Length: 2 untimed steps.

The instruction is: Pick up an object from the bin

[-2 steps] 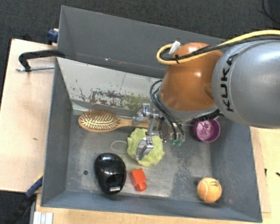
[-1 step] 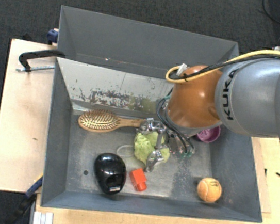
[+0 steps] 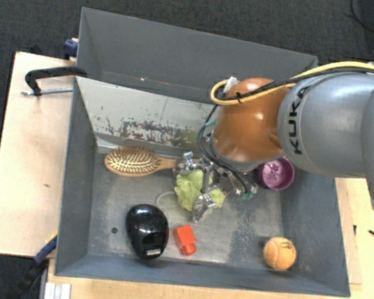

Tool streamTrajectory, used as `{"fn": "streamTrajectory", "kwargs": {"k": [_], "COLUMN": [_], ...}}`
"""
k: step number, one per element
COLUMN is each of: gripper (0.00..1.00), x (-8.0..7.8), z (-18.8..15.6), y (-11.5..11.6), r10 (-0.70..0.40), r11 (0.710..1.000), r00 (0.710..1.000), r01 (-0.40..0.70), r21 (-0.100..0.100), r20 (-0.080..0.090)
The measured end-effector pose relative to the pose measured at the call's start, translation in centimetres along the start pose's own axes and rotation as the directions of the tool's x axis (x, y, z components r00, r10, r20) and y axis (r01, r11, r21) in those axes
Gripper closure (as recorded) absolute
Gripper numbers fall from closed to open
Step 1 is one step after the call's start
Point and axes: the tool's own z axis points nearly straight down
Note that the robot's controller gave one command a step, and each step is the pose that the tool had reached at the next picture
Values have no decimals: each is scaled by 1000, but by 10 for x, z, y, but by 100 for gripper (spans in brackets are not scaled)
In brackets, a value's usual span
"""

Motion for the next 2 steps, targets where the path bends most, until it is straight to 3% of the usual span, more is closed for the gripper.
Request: {"fn": "streamTrajectory", "kwargs": {"k": [1, 2], "gripper": [0, 100], "x": [12, -2], "z": [-1, -3], "y": [-6, 0], "r10": [167, 2], "r11": [986, 1000], "r00": [986, 1000], "r01": [-167, -2], "r21": [-4, -2], "r20": [1, -3]}}
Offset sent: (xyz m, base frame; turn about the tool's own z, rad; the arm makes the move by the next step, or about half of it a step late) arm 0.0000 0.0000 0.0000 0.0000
